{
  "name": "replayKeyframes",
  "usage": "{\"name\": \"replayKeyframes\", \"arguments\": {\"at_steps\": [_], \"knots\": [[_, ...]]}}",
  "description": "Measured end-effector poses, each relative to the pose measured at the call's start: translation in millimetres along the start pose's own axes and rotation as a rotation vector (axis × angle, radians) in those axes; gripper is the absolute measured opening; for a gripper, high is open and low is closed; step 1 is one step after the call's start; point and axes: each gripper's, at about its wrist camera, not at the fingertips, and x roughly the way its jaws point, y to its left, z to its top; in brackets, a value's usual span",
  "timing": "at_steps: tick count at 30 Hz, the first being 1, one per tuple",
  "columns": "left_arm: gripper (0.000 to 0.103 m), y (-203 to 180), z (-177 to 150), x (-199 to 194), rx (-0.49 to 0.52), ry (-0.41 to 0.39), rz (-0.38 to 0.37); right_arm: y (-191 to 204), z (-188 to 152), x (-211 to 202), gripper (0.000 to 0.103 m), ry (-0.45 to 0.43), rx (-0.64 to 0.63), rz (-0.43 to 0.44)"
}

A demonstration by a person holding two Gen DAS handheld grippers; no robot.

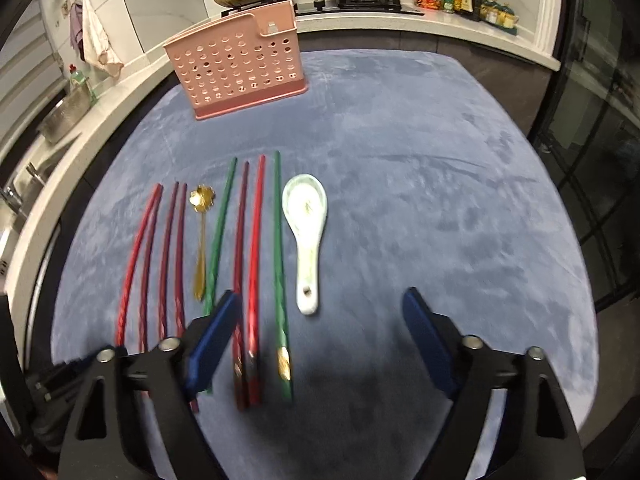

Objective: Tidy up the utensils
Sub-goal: 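Grasp a red chopstick with the left tool while the right tool grasps the white spoon, then lift the red chopstick with the left tool while the right tool lifts the white spoon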

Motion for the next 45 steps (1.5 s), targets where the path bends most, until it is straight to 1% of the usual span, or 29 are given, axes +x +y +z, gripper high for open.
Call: {"name": "replayKeyframes", "arguments": {"at_steps": [2,3,5,6,7,8,11,18,24,28,32,33,35,39,45], "knots": [[0.016,-1.3,0.2,0.2,0.001,0.002,0.001,-0.9,6.4,7.3,0.061,-0.001,0.011,0.022],[0.016,-1.6,0.5,0.6,-0.001,0.004,0.002,-1.3,9.2,11.3,0.058,0.001,0.014,0.031],[0.016,-1.8,0.3,0.8,-0.004,0.007,0.003,-2.5,13.2,19.0,0.044,0.006,0.02,0.04],[0.016,-2.2,0.5,1.1,-0.005,0.009,0.004,-3.9,14.8,21.9,0.041,0.009,0.025,0.045],[0.016,-2.3,0.6,1.1,-0.006,0.01,0.006,-5.1,15.8,24.2,0.035,0.013,0.032,0.052],[0.016,-2.5,0.6,1.3,-0.007,0.011,0.007,-6.9,16.9,27.7,0.03,0.02,0.041,0.06],[0.017,-4.0,1.1,2.5,-0.003,0.012,0.014,-10.4,17.3,37.8,0.024,0.041,0.057,0.075],[0.017,-4.4,0.7,3.8,-0.001,0.005,0.017,-16.4,8.8,55.7,0.017,0.088,0.073,0.098],[0.017,-5.8,-0.2,4.3,0.007,-0.008,0.023,-16.7,5.5,59.9,0.015,0.073,0.066,0.116],[0.017,-5.9,-0.8,3.9,0.01,-0.016,0.022,-12.9,2.5,60.3,0.015,0.054,0.048,0.099],[0.016,-4.6,-1.4,3.1,0.011,-0.023,0.011,-10.9,1.7,57.9,0.009,0.054,0.037,0.092],[0.016,-3.6,-1.4,2.4,0.01,-0.024,0.004,-10.7,1.7,56.4,0.008,0.056,0.035,0.093],[0.009,-1.1,-1.6,0.8,0.003,-0.024,-0.009,-11.6,1.1,51.5,0.007,0.055,0.04,0.088],[0.007,4.0,-0.9,-7.0,-0.014,-0.027,-0.043,-14.6,1.8,32.5,0.007,0.035,0.051,0.074],[0.007,4.5,-0.3,-37.0,-0.014,-0.098,-0.052,-17.5,5.6,1.7,0.007,-0.006,0.054,0.066]]}}
